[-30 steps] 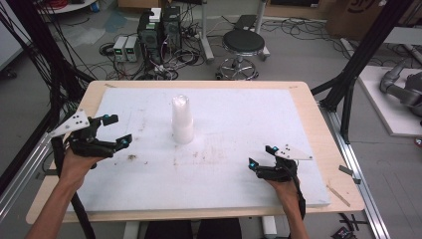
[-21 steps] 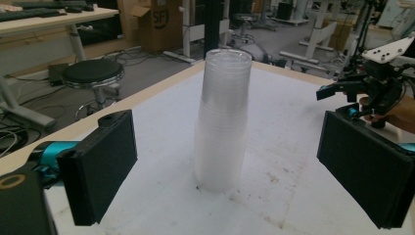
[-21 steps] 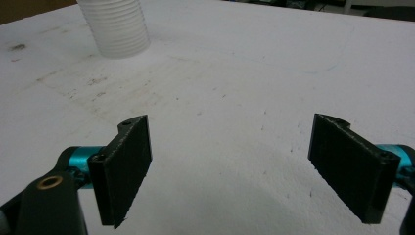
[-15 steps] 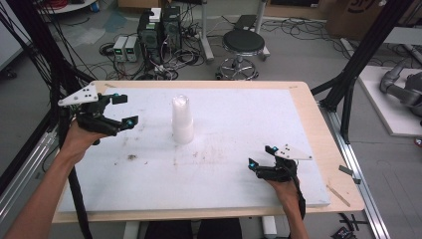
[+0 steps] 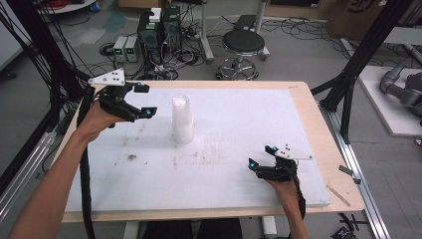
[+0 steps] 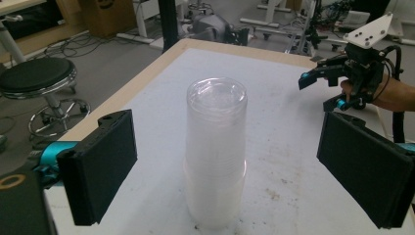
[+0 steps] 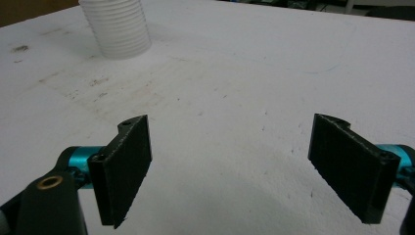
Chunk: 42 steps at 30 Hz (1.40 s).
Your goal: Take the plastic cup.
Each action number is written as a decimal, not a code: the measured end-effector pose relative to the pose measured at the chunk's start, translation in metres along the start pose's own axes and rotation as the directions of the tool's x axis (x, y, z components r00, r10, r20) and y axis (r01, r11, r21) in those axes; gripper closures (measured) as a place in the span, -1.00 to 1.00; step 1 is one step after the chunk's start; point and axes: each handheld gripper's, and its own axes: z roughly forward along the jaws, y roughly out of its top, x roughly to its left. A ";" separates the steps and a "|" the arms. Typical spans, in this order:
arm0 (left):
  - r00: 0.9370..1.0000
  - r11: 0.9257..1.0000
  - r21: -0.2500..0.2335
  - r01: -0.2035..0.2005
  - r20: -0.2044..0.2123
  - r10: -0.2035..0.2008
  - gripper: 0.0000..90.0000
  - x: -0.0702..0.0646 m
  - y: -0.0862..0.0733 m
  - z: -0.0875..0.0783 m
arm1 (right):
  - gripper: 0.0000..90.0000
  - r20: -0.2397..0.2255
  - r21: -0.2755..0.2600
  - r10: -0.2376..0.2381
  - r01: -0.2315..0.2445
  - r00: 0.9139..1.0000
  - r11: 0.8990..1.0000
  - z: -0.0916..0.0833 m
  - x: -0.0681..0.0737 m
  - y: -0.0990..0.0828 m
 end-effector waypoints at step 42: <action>0.997 0.973 0.229 -0.017 0.081 -0.001 -0.83 0.021 -0.008 0.097 | -0.65 -0.007 0.004 0.005 -0.005 1.000 1.000 0.000 0.000 0.000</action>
